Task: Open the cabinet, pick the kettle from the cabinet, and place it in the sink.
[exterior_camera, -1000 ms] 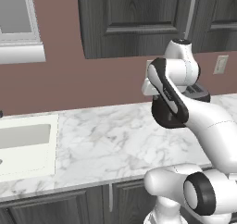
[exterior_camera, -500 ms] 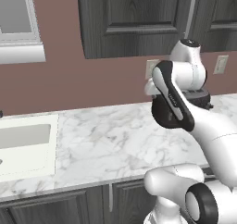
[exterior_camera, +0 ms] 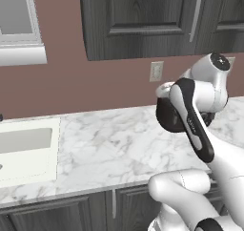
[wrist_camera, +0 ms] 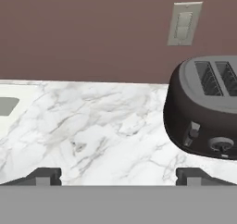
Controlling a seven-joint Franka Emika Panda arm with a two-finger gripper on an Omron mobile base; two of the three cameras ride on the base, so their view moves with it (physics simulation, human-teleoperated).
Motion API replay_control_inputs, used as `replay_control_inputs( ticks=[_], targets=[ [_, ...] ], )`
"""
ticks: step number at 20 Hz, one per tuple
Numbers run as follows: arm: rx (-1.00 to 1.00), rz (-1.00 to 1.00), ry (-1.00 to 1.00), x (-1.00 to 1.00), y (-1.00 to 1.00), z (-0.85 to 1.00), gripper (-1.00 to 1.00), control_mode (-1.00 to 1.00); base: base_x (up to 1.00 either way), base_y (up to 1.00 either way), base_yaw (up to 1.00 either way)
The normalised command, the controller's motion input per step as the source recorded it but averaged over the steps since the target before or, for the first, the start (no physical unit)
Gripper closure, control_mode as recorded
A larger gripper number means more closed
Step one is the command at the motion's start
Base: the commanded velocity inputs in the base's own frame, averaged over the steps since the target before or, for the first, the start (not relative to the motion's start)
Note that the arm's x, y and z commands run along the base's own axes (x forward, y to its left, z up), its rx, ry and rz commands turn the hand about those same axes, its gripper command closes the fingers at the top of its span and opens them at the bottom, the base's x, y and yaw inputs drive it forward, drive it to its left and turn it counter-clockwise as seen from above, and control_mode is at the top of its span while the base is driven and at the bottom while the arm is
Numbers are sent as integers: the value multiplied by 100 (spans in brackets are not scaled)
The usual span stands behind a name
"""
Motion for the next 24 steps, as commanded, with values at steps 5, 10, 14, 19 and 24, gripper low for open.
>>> replay_control_inputs(
  ticks=[5,10,14,19,24],
  targets=[
    [2,0,-13,-1,-12,43,-100,-100,0,0,0],
    [0,0,-3,0,-19,45,-100,-100,0,0,0],
    [0,0,0,0,-24,43,-100,-100,0,0,0],
    [0,0,0,5,-21,39,-100,-100,0,0,0],
    [0,-4,0,9,-23,35,-100,-100,0,0,0]
  ],
)
